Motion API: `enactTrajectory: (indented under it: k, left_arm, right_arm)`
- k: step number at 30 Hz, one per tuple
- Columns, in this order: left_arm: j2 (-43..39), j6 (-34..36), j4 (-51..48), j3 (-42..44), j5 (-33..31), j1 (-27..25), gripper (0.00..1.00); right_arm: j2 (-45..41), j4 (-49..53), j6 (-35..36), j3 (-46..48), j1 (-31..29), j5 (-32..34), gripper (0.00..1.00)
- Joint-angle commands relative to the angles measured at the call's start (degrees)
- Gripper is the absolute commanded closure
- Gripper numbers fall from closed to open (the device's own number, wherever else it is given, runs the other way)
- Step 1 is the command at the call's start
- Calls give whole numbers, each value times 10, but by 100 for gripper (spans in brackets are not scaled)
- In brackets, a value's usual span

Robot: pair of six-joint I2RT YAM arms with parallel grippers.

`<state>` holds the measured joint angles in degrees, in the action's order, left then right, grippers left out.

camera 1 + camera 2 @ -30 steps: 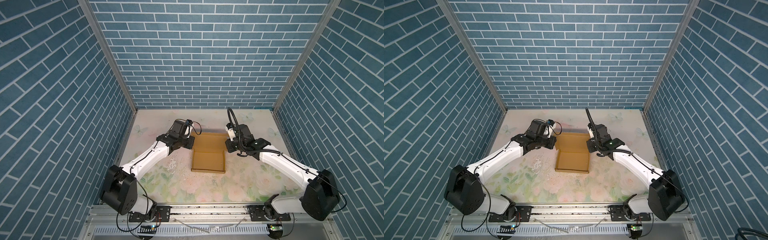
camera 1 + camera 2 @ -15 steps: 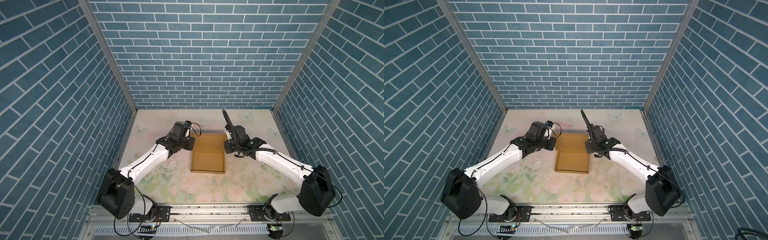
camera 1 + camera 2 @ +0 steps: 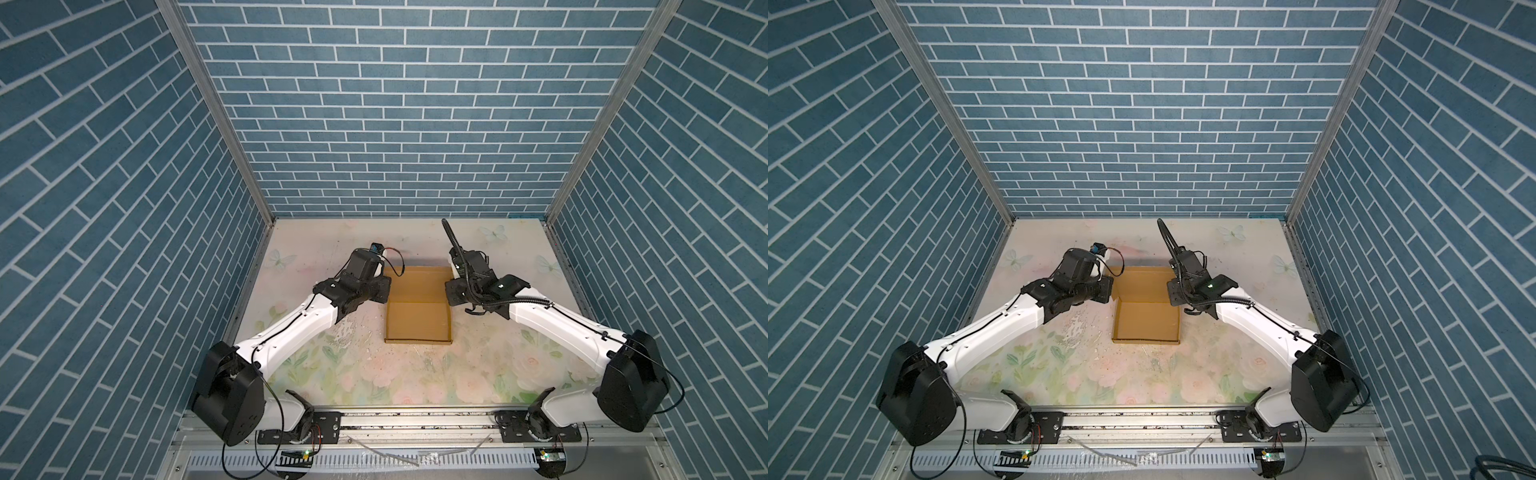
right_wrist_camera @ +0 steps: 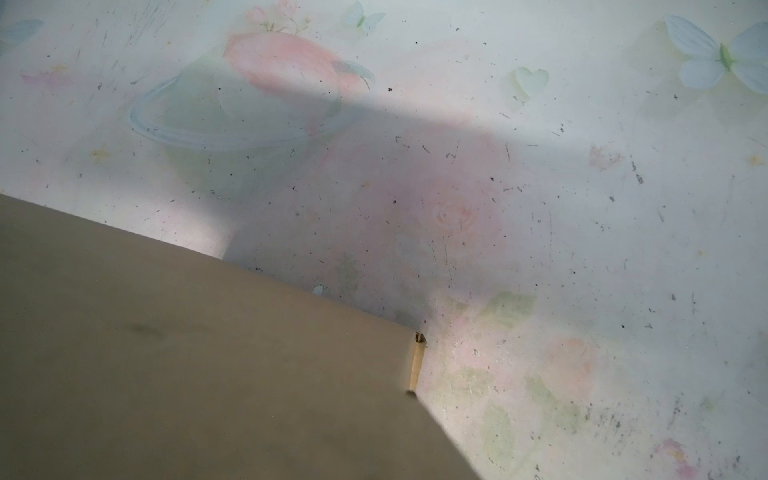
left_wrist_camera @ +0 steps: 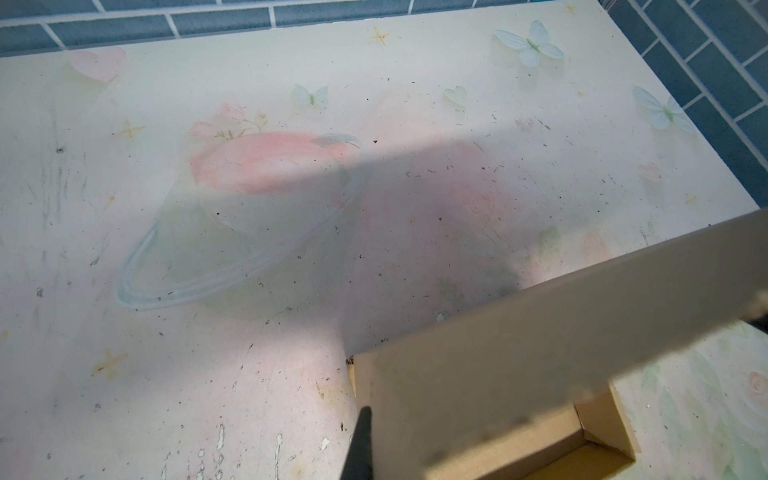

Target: Fold the paper box

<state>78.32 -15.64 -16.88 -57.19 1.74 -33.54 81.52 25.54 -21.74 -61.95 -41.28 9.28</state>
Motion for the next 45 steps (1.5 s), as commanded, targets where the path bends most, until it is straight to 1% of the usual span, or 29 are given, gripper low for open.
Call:
enactTrajectory:
  k: [1,10,14,34,44,45]
  left_arm:
    - [-17,-9,26,11,-12,-10,97]
    - [-35,-26,72,49,-38,-28,98]
    - [-41,-33,87,66,-47,-33,98]
    - [-68,-57,125,134,-80,-75,98]
    - [-84,-69,153,170,-130,-117,98]
    - [-86,-71,158,187,-134,-120,98]
  right_arm:
    - [2,-6,-24,-16,-9,13,91]
    - [-26,-126,-31,75,-31,44,92]
    - [-38,-161,-38,103,-44,59,92]
    - [-45,-210,-56,145,-109,128,93]
    - [-51,-236,-65,171,-139,160,93]
    - [-51,-238,-67,173,-141,162,93]
